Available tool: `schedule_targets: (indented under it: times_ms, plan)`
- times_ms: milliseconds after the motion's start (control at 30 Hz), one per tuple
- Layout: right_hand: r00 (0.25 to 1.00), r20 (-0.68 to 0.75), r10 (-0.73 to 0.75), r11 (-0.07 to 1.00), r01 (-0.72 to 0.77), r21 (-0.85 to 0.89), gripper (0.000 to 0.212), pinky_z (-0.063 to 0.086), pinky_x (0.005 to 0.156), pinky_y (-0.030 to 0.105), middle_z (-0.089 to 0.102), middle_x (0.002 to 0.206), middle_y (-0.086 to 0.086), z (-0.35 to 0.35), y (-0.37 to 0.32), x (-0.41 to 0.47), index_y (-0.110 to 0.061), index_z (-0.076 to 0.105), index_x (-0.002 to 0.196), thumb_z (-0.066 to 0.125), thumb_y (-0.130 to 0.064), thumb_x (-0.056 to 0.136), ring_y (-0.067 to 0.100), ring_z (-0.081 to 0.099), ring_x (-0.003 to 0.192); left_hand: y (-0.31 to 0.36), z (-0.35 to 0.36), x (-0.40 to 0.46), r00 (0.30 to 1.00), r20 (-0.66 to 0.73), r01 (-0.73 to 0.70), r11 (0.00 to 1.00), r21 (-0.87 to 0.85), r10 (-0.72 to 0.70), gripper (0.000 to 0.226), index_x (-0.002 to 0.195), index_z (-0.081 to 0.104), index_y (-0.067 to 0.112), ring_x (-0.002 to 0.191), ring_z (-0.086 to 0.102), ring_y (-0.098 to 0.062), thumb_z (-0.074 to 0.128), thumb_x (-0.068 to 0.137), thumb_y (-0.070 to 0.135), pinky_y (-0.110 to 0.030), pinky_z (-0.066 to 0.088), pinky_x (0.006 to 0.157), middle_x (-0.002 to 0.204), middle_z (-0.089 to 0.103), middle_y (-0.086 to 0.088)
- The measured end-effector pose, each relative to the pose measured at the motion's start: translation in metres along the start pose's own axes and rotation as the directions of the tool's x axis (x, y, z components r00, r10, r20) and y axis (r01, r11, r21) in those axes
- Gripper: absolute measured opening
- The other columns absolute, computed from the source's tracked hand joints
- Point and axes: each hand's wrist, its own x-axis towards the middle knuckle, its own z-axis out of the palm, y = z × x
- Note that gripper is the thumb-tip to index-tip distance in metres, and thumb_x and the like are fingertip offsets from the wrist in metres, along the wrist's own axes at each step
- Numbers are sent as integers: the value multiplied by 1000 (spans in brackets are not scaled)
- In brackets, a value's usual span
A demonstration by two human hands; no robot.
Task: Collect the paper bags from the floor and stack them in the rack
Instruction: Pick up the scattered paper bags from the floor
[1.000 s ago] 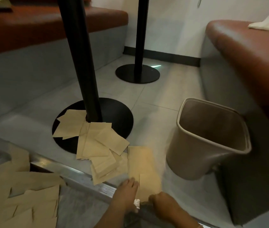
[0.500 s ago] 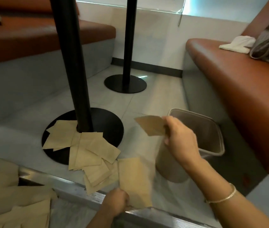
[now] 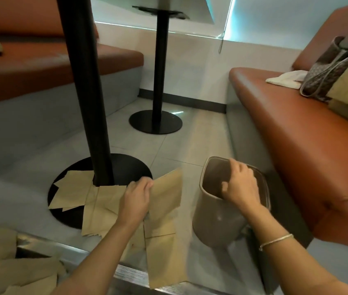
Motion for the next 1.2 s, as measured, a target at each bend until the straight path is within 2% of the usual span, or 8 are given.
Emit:
schedule_targets:
  times_ms: [133, 267, 367, 467, 567, 700, 833, 1200]
  plan:
    - [908, 69, -414, 910, 413, 26, 79, 19, 115, 36, 23, 153, 3, -11, -29, 9, -23, 19, 148, 62, -25, 82, 25, 19, 139, 46, -13, 31, 989, 9, -150, 988, -42, 150, 21, 98, 62, 18, 88, 47, -13, 43, 98, 24, -29, 39, 68, 85, 54, 2]
    - [836, 35, -548, 835, 549, -33, 43, 40, 98, 33, 55, 127, 1, -39, -52, 32, -24, 47, 132, 53, -23, 90, 21, 45, 117, 86, -21, 58, 948, -7, -317, 946, -63, 317, 18, 100, 65, 17, 87, 43, -8, 48, 97, 23, -24, 38, 71, 87, 61, 4]
    - [877, 3, -480, 877, 480, 11, 24, 46, 73, 31, 64, 105, 3, -67, -48, 45, -22, 60, 110, 49, -14, 90, 24, 58, 99, 115, -24, 73, 969, -17, -245, 958, -152, 245, 25, 117, 56, 25, 92, 45, 0, 47, 96, 32, -11, 34, 73, 102, 57, 7]
    - [937, -123, -327, 942, 334, 41, 28, 45, 77, 36, 62, 106, 6, -98, -34, 53, -20, 58, 112, 48, -8, 89, 29, 57, 99, 125, -22, 84, 996, 25, -79, 982, -171, 84, 36, 130, 47, 23, 100, 46, -3, 47, 96, 36, -18, 37, 82, 109, 53, 6]
    - [959, -245, -144, 973, 182, 143, 35, 44, 81, 38, 59, 111, 11, -120, -18, 62, -19, 56, 121, 47, -6, 90, 33, 55, 102, 94, -5, 83, 987, 152, 47, 999, 20, -49, 29, 120, 56, 17, 102, 53, -13, 50, 96, 31, -27, 44, 86, 111, 61, 1]
    - [983, -182, 21, 986, 10, 165, 38, 44, 81, 38, 59, 114, 14, -112, 4, 73, -18, 55, 126, 46, -4, 93, 33, 56, 103, 27, 35, 47, 813, 494, 179, 940, 291, -308, 24, 114, 59, 17, 96, 61, -18, 50, 95, 27, -33, 51, 85, 108, 64, -4]
    - [989, 27, 147, 988, -148, 52, 34, 47, 84, 40, 60, 117, 17, -72, 11, 79, -18, 59, 121, 50, -6, 90, 37, 56, 107, -27, 66, 14, 686, 598, 131, 879, 459, -415, 28, 119, 55, 13, 107, 57, -22, 45, 96, 24, -27, 45, 85, 119, 59, -9]
    - [962, -159, -224, 974, 227, 3, 32, 48, 81, 36, 58, 115, 4, -13, -13, 29, -21, 54, 125, 51, -28, 93, 25, 53, 104, -81, 142, 2, 671, 676, -178, 819, 545, -304, 52, 142, 27, 9, 132, 31, -27, 45, 95, 25, -33, 32, 103, 148, 29, -10]
